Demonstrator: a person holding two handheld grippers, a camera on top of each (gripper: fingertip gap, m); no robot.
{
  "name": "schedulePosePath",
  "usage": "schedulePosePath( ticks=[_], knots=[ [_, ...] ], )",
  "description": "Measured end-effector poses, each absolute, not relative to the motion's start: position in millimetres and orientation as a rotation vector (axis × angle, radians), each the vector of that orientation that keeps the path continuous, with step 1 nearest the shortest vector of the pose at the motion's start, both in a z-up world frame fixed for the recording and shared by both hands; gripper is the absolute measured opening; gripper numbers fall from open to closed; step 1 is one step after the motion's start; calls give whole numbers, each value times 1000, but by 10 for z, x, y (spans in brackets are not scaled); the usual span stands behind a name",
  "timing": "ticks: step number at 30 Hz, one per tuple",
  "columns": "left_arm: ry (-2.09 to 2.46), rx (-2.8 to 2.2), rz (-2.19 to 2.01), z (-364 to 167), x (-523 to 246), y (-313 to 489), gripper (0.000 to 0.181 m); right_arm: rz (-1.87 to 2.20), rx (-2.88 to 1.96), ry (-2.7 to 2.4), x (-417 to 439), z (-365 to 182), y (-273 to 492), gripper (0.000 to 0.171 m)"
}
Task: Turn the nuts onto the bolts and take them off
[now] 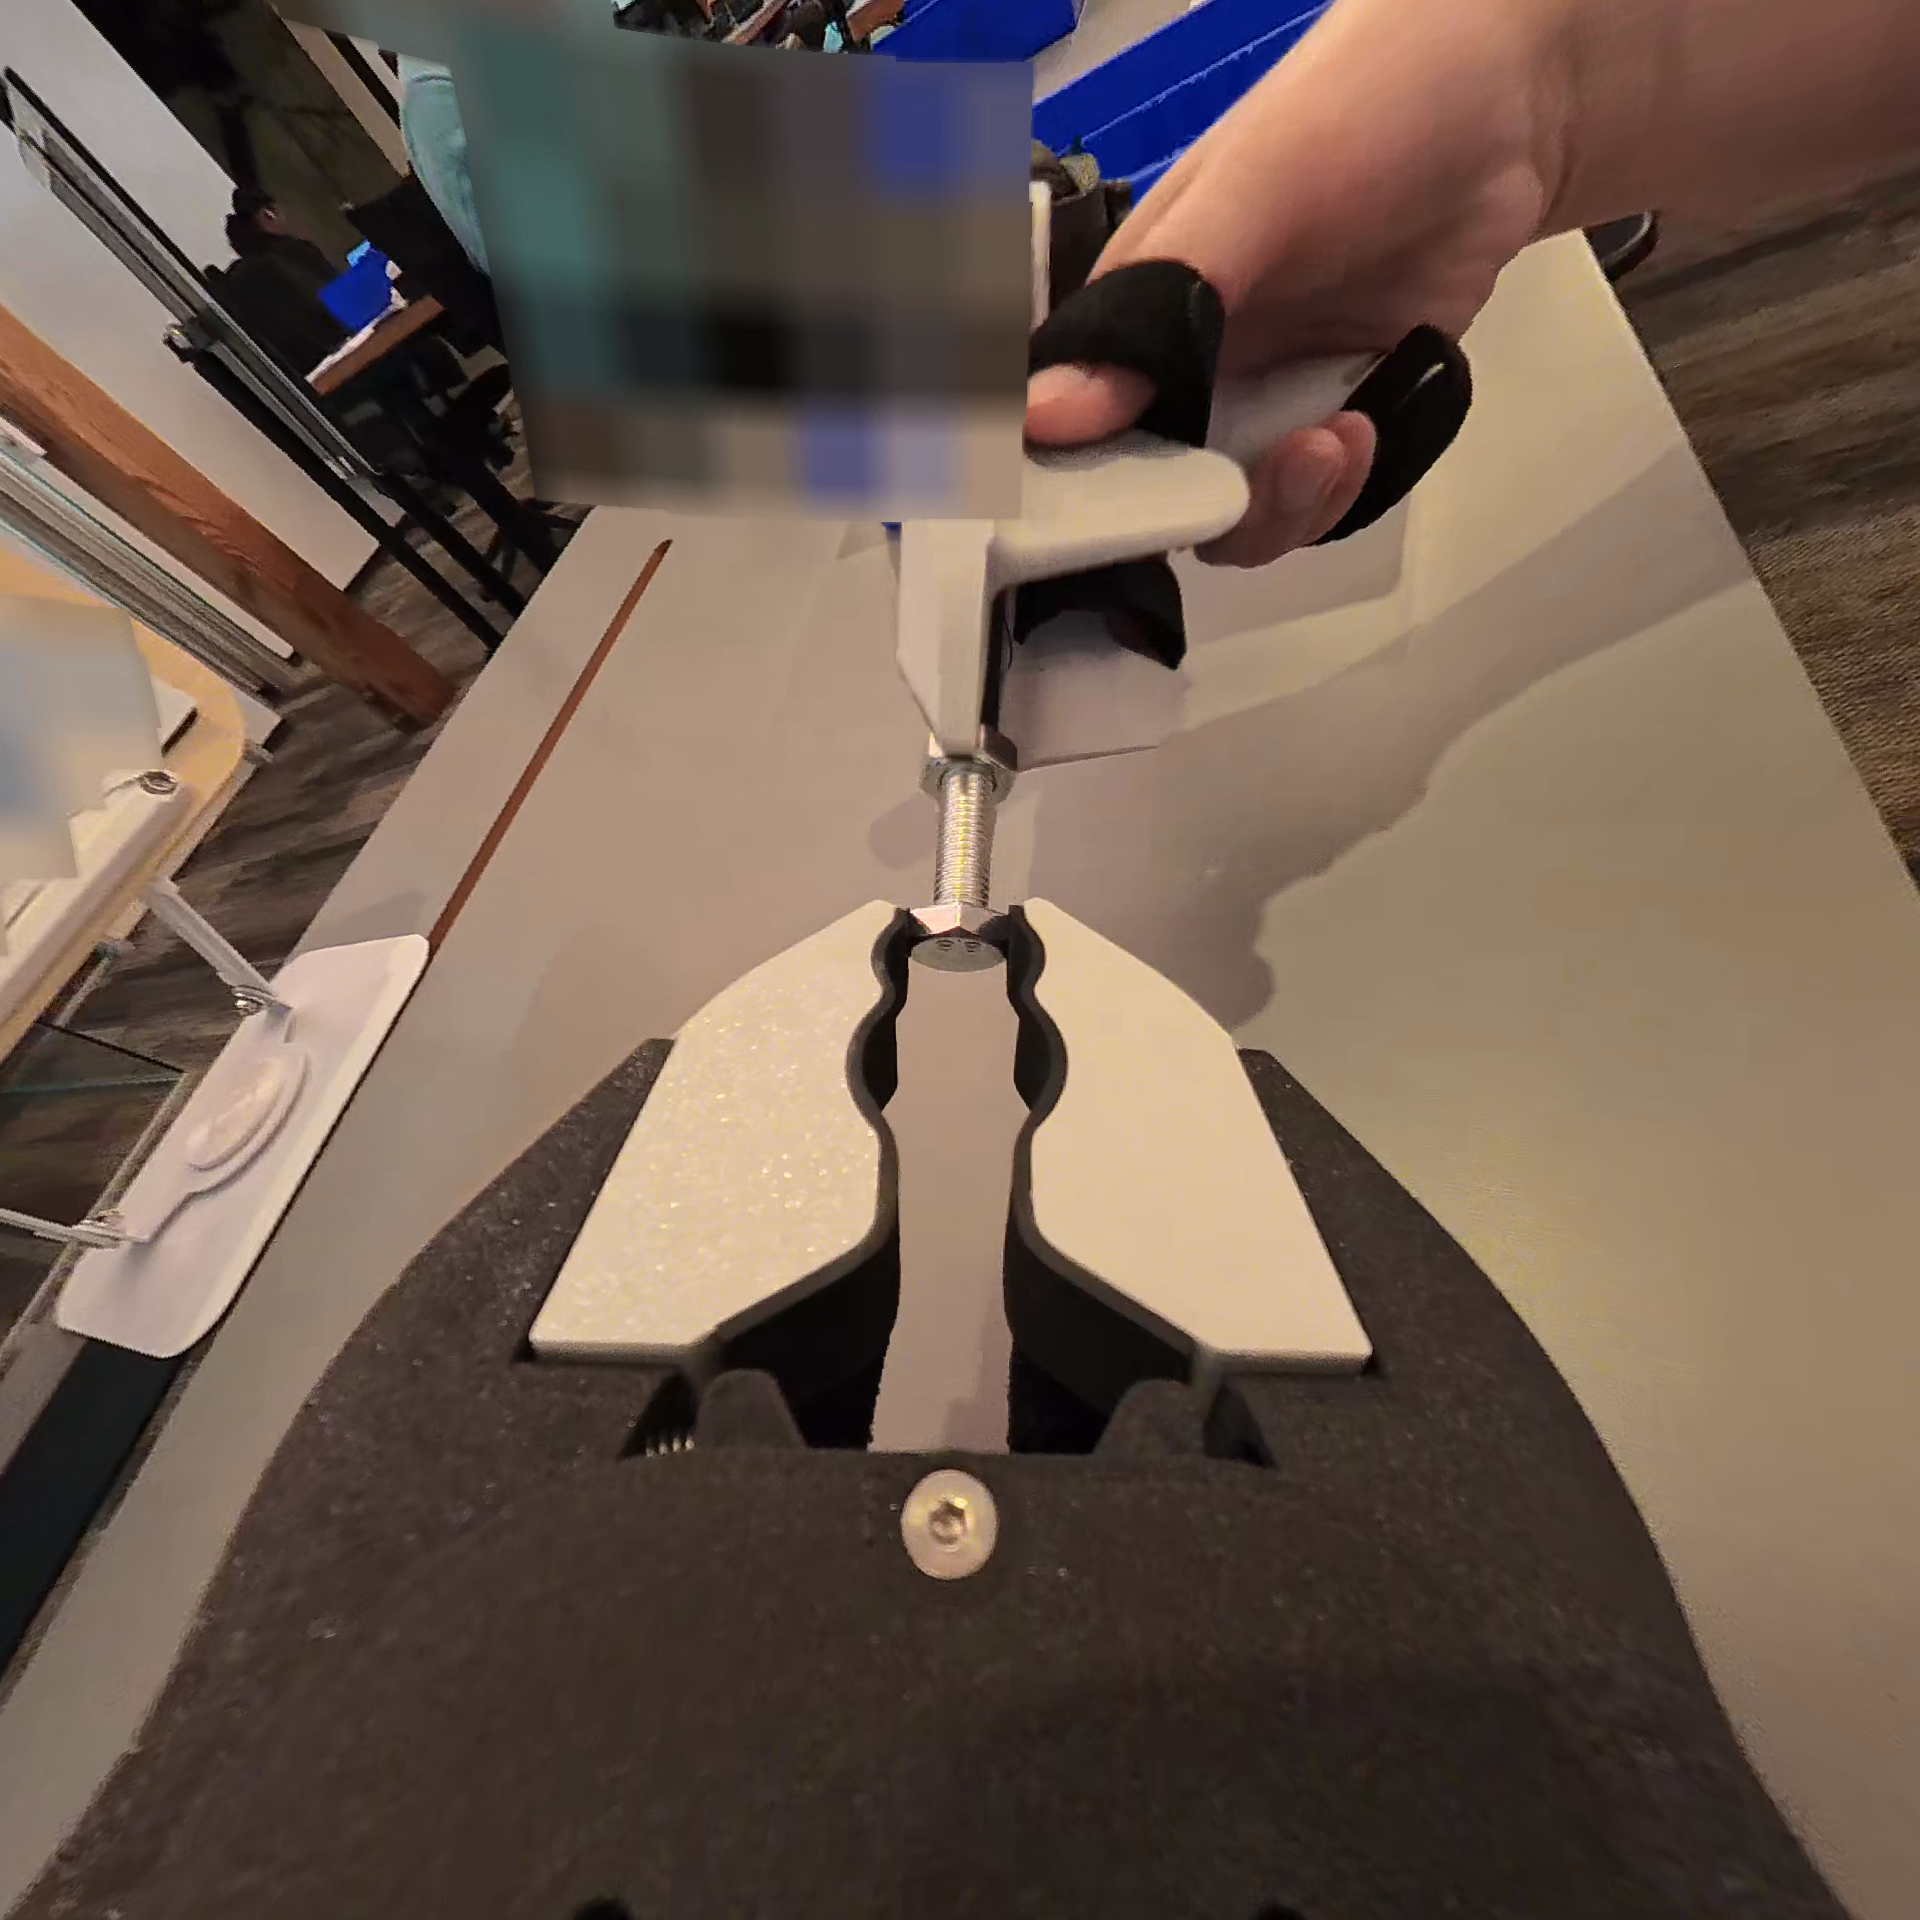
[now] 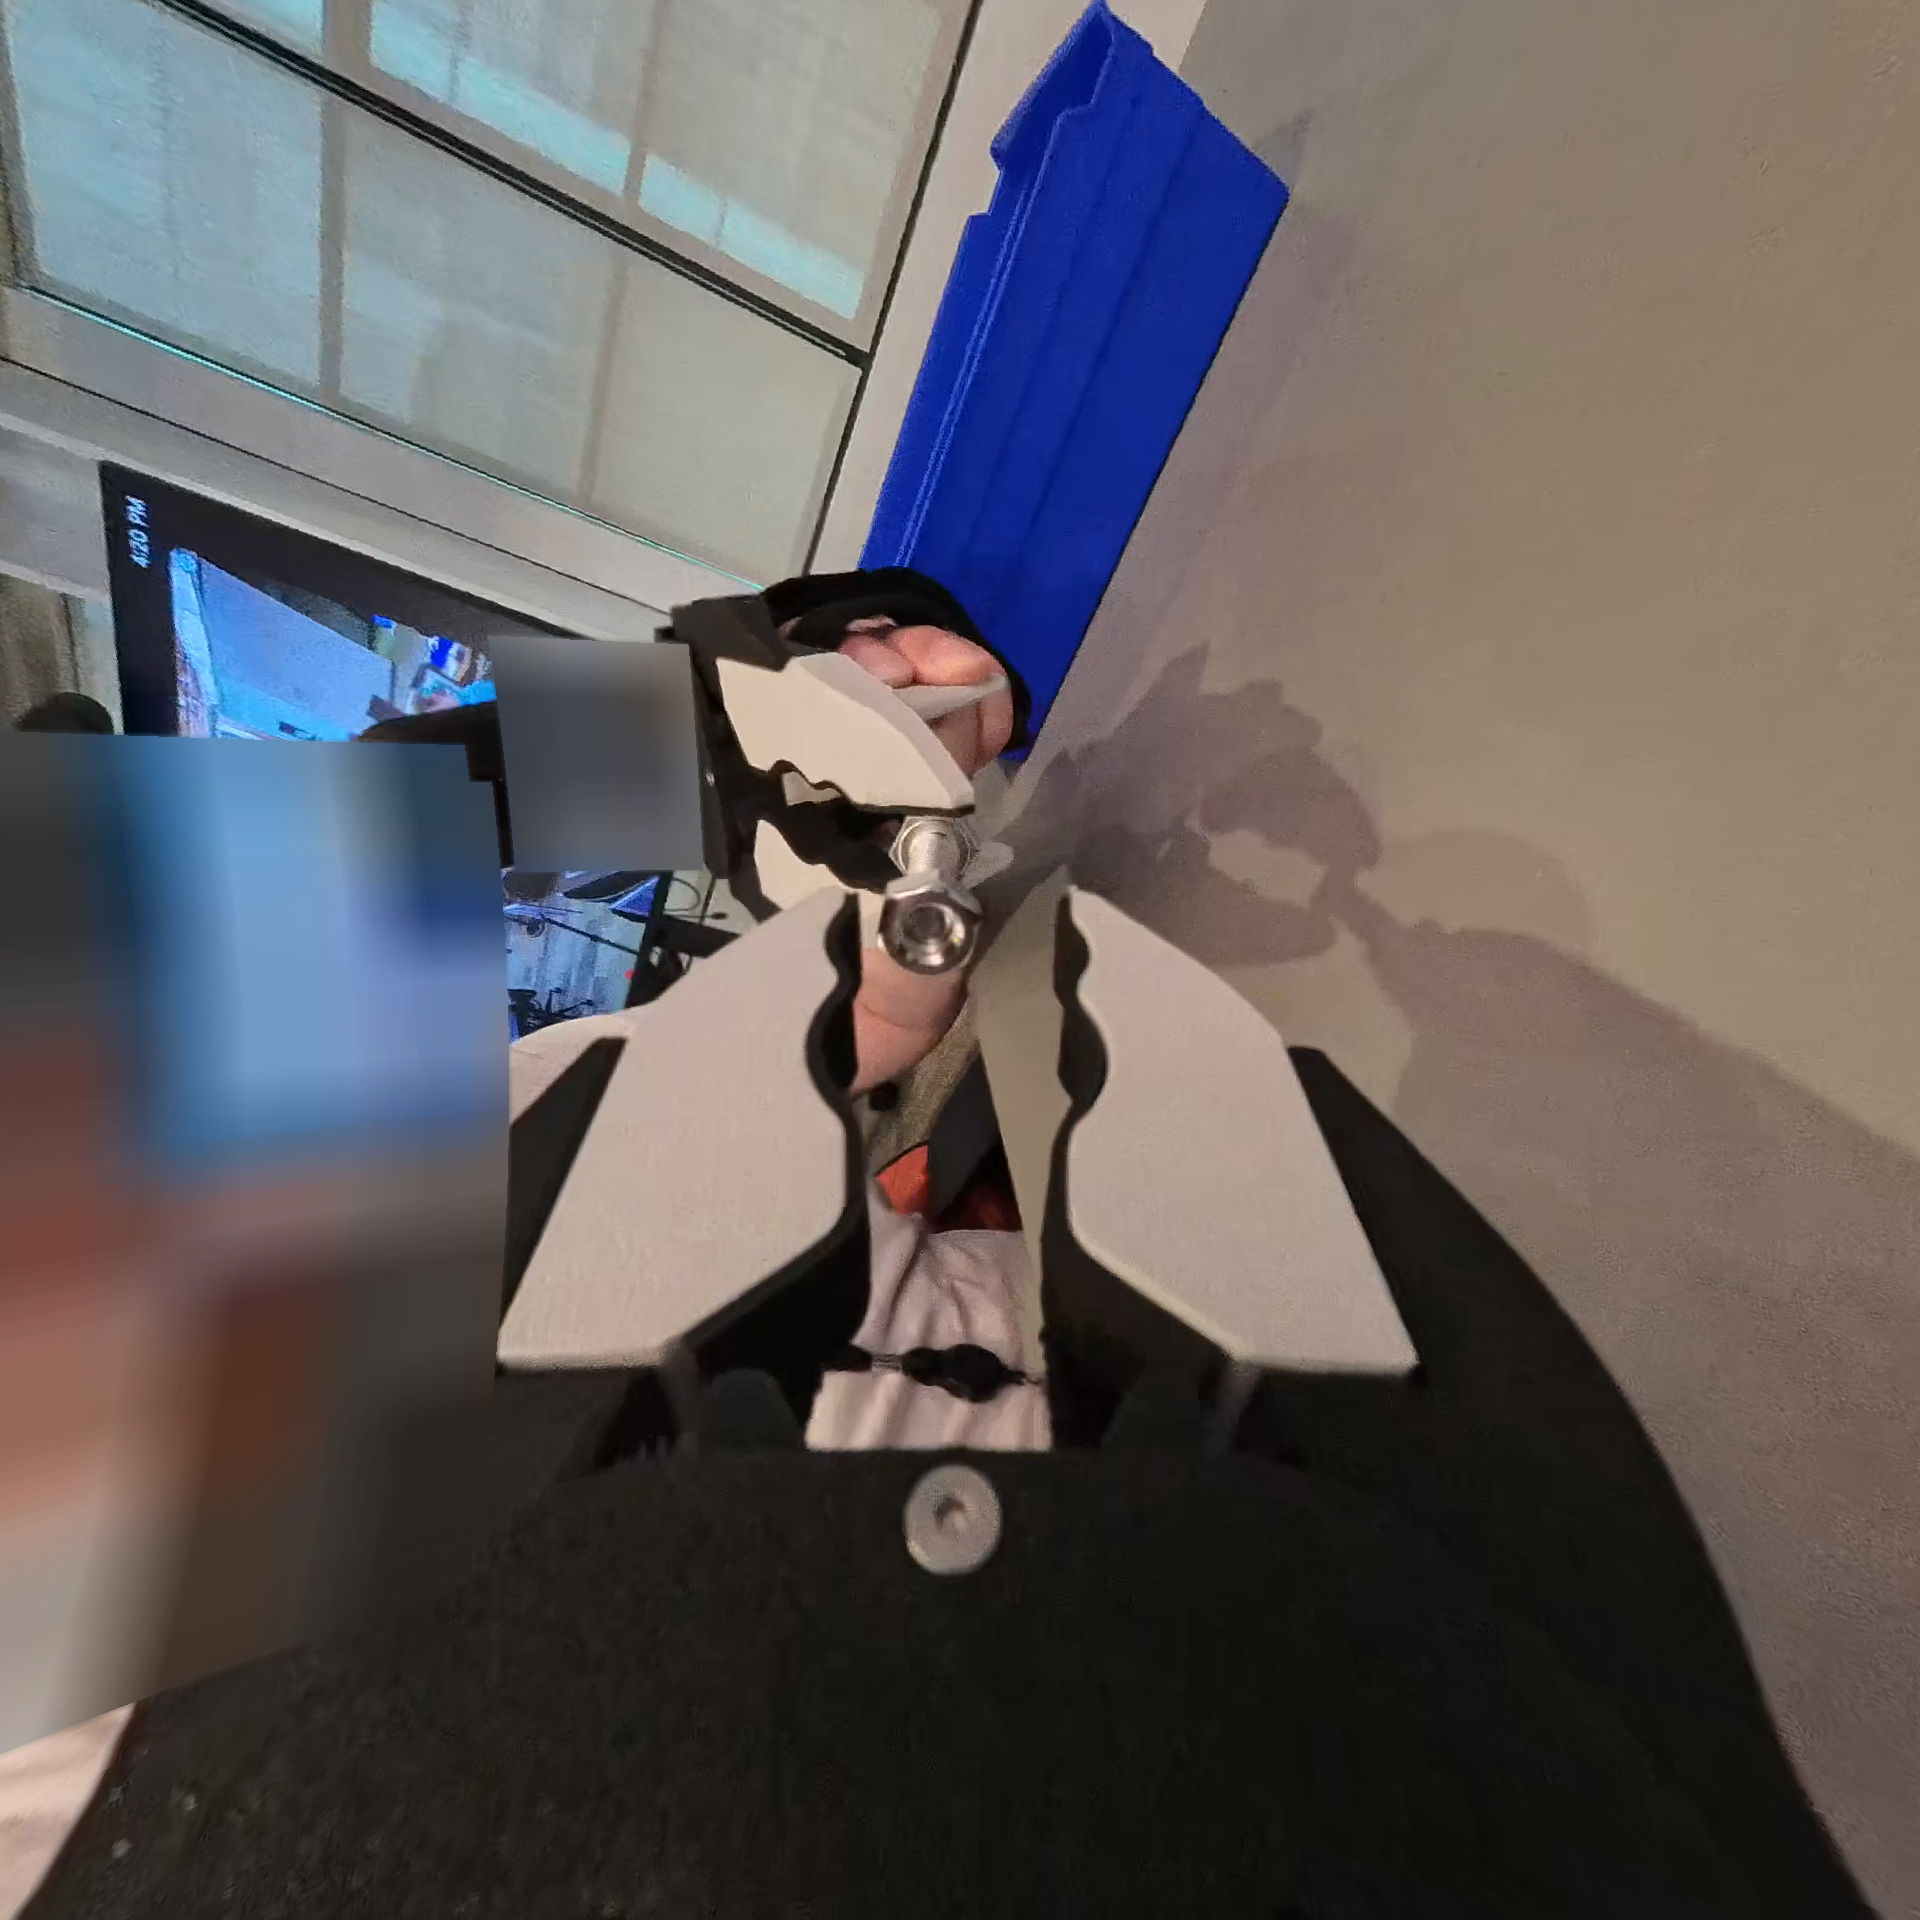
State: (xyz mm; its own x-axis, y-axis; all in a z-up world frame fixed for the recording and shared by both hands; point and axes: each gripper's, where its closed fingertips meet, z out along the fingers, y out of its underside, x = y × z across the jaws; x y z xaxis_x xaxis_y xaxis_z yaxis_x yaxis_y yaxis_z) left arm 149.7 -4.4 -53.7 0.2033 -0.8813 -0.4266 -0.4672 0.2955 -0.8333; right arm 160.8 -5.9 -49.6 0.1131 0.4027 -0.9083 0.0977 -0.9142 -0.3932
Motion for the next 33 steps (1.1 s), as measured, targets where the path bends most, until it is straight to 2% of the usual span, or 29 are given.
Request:
schedulePosePath(
  ticks=[2,6,11,14,21,24,26,29,33],
  knots=[
    [1439,-1338,-414,-567,1488,-15,18,1859,-2161,-534,1601,-499,-66,17],
    [1444,-1364,-485,-576,1491,-50,18,1670,-2082,-831,1605,-506,-105,17],
    [1459,-1418,-767,-531,1519,-245,18,1122,-1570,-1469,1635,-490,-262,17],
    [1471,-1418,-754,-569,1522,-239,18,929,-1469,-1549,1642,-525,-251,17],
    [1499,-1390,-558,-660,1544,-153,18,913,-1540,-1484,1692,-614,-161,17],
    [1508,-1404,-510,-716,1535,-111,18,909,-1616,-1406,1719,-628,-57,33],
    [1501,-1404,-497,-716,1535,-98,18,957,-1677,-1305,1734,-597,25,38],
    [1489,-1410,-438,-729,1508,-34,18,1146,-1856,-1117,1737,-595,79,45],
    [1475,-1409,-421,-714,1502,-7,18,1474,-2071,-921,1665,-641,-14,70]
  ],
)
